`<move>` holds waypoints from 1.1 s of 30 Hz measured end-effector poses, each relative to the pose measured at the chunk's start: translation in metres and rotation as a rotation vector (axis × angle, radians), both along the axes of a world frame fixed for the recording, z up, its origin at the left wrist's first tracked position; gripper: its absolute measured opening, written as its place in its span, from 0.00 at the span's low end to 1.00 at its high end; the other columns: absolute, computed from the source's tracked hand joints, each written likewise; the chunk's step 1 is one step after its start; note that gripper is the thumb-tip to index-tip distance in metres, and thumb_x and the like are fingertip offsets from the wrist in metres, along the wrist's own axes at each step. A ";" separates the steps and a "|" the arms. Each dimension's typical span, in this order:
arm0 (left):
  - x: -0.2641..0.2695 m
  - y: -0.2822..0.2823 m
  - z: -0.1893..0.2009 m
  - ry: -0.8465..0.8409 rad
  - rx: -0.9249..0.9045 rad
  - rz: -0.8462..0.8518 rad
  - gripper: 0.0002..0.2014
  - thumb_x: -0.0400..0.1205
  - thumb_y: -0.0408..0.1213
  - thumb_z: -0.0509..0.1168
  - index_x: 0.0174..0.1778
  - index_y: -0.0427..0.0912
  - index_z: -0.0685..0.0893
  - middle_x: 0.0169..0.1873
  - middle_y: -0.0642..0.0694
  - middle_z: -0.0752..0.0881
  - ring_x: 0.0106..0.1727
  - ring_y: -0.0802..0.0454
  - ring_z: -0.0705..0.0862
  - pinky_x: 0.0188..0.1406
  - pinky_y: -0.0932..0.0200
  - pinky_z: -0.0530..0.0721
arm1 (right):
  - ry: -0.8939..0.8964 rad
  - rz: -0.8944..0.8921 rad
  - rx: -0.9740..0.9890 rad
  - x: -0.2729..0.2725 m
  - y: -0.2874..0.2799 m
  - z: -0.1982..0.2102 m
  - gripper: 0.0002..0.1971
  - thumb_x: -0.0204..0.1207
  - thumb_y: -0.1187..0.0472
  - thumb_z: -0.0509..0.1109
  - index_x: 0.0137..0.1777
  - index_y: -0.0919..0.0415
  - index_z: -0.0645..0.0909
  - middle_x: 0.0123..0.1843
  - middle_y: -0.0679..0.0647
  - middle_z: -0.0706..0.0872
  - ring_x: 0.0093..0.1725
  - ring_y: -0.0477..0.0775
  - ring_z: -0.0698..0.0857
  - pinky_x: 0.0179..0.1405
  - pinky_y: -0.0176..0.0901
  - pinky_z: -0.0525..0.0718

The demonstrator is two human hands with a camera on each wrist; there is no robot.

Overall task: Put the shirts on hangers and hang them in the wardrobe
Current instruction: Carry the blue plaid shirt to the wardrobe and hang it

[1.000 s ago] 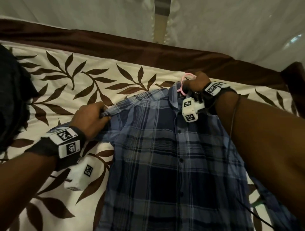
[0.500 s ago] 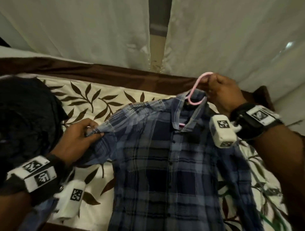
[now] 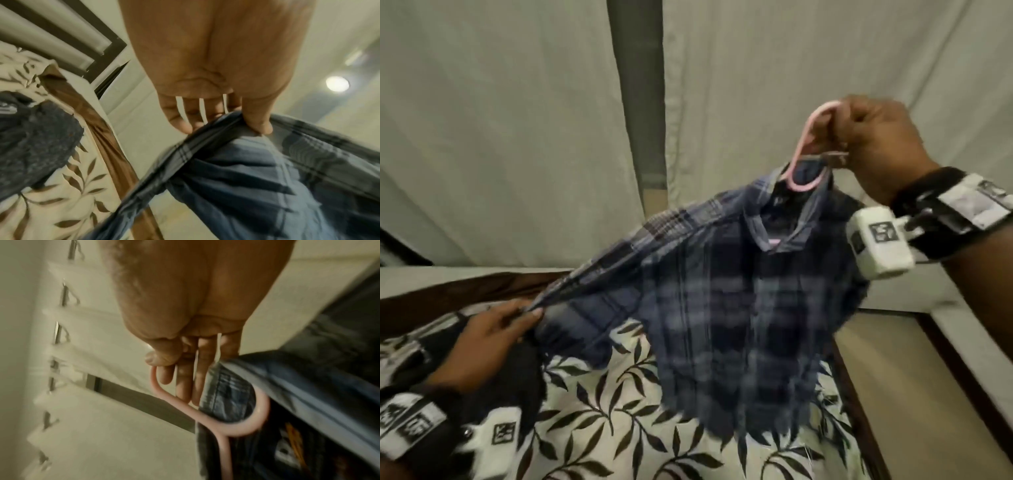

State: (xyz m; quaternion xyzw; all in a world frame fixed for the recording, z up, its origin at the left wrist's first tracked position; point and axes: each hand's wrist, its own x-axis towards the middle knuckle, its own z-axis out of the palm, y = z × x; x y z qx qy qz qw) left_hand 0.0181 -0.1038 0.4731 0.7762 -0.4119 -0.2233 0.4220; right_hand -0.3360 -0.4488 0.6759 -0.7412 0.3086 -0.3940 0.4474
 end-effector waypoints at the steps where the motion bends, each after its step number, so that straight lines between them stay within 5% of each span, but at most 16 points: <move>1: 0.001 -0.002 0.018 -0.037 -0.039 0.037 0.10 0.83 0.36 0.67 0.36 0.47 0.89 0.32 0.55 0.90 0.35 0.66 0.85 0.40 0.72 0.81 | -0.015 -0.015 -0.047 -0.003 0.007 0.023 0.12 0.88 0.58 0.63 0.43 0.58 0.81 0.35 0.48 0.91 0.37 0.50 0.91 0.38 0.44 0.90; 5: 0.016 0.002 0.062 -0.282 -0.023 0.171 0.16 0.81 0.52 0.68 0.40 0.42 0.88 0.35 0.43 0.91 0.44 0.41 0.89 0.44 0.52 0.82 | 0.061 -0.002 -0.130 -0.007 0.032 0.091 0.14 0.88 0.59 0.62 0.40 0.55 0.81 0.33 0.46 0.91 0.35 0.46 0.90 0.33 0.38 0.80; 8: 0.019 -0.001 0.104 -0.296 -0.053 0.351 0.22 0.71 0.57 0.62 0.48 0.44 0.89 0.41 0.39 0.90 0.50 0.34 0.88 0.48 0.44 0.82 | -0.064 0.012 -0.159 -0.002 0.051 0.133 0.13 0.88 0.58 0.62 0.42 0.55 0.81 0.35 0.47 0.91 0.35 0.47 0.91 0.27 0.34 0.78; 11: -0.014 -0.030 0.159 -0.185 -0.363 0.280 0.23 0.69 0.51 0.68 0.61 0.55 0.85 0.53 0.45 0.87 0.59 0.42 0.86 0.60 0.47 0.82 | -0.169 0.043 -0.199 0.009 0.069 0.166 0.13 0.88 0.59 0.62 0.42 0.56 0.82 0.34 0.47 0.90 0.35 0.49 0.92 0.24 0.35 0.80; 15: -0.074 -0.075 0.242 -0.407 -0.610 -0.029 0.22 0.79 0.54 0.70 0.69 0.61 0.78 0.59 0.52 0.86 0.59 0.62 0.83 0.62 0.68 0.78 | -0.192 0.155 -0.221 0.025 0.088 0.192 0.11 0.87 0.57 0.65 0.46 0.61 0.83 0.40 0.54 0.90 0.43 0.57 0.93 0.30 0.41 0.85; 17: -0.092 -0.090 0.273 -0.513 -0.566 -0.111 0.19 0.80 0.59 0.66 0.58 0.50 0.87 0.45 0.47 0.89 0.45 0.61 0.83 0.48 0.57 0.84 | -0.211 0.165 -0.219 0.026 0.092 0.198 0.11 0.87 0.58 0.65 0.45 0.61 0.84 0.40 0.56 0.90 0.43 0.57 0.93 0.31 0.42 0.86; 20: -0.101 -0.099 0.295 -0.597 -0.524 -0.165 0.22 0.80 0.58 0.64 0.41 0.39 0.87 0.31 0.35 0.83 0.33 0.57 0.73 0.33 0.47 0.77 | -0.271 0.171 -0.212 0.020 0.088 0.202 0.11 0.86 0.59 0.66 0.45 0.61 0.85 0.44 0.63 0.90 0.45 0.60 0.93 0.36 0.45 0.88; 25: -0.107 -0.109 0.302 -0.578 -0.542 -0.232 0.14 0.80 0.52 0.67 0.34 0.47 0.83 0.26 0.51 0.75 0.32 0.61 0.69 0.31 0.55 0.69 | -0.236 0.156 -0.214 0.010 0.079 0.204 0.12 0.87 0.58 0.65 0.43 0.61 0.84 0.46 0.67 0.90 0.46 0.62 0.93 0.40 0.51 0.90; 30: -0.116 -0.116 0.298 -0.586 -0.533 -0.234 0.12 0.78 0.48 0.68 0.35 0.44 0.84 0.26 0.52 0.76 0.31 0.60 0.71 0.32 0.56 0.70 | -0.079 0.136 -0.246 0.007 0.077 0.201 0.15 0.89 0.58 0.61 0.39 0.56 0.79 0.40 0.56 0.91 0.41 0.57 0.92 0.30 0.38 0.84; 33: -0.117 -0.114 0.296 -0.557 -0.546 -0.230 0.09 0.77 0.48 0.73 0.33 0.53 0.83 0.23 0.59 0.78 0.29 0.66 0.72 0.30 0.61 0.71 | -0.056 0.112 -0.235 0.003 0.072 0.199 0.15 0.89 0.55 0.60 0.40 0.55 0.80 0.37 0.52 0.92 0.37 0.56 0.91 0.26 0.36 0.82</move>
